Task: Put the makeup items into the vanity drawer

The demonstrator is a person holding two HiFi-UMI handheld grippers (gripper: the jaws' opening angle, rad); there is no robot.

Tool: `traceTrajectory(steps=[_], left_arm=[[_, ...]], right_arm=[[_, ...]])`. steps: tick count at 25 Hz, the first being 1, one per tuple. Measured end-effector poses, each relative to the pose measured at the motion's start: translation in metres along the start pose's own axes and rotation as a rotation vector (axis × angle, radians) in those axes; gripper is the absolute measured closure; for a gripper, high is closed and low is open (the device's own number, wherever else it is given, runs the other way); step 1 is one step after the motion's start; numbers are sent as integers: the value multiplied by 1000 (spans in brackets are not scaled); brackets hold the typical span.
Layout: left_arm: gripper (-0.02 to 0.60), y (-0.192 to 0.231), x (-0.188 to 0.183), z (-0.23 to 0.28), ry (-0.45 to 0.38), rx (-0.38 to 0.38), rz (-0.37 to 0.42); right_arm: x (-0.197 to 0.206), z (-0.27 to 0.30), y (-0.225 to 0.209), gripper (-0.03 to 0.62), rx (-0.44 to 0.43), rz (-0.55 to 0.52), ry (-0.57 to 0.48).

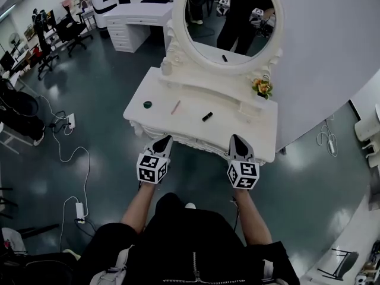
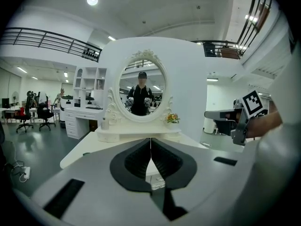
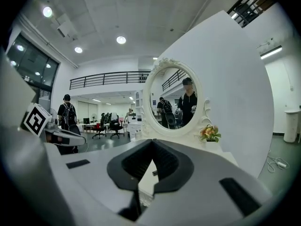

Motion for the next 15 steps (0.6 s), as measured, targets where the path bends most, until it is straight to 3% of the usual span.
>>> traceTrajectory(steps=[15], left_arm=[[560, 96, -10, 134, 37, 29, -5]], right_arm=[[-2, 138, -35, 588, 44, 12, 39]])
Point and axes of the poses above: the fingertips, and each gripper's own axes: z forward along the fingers, y to its left, x out of its underside, the point moved 3 cm from there along -z, backward along the fingers, and after that the axes turned 6 degrees about z, right-handed, at the moved point
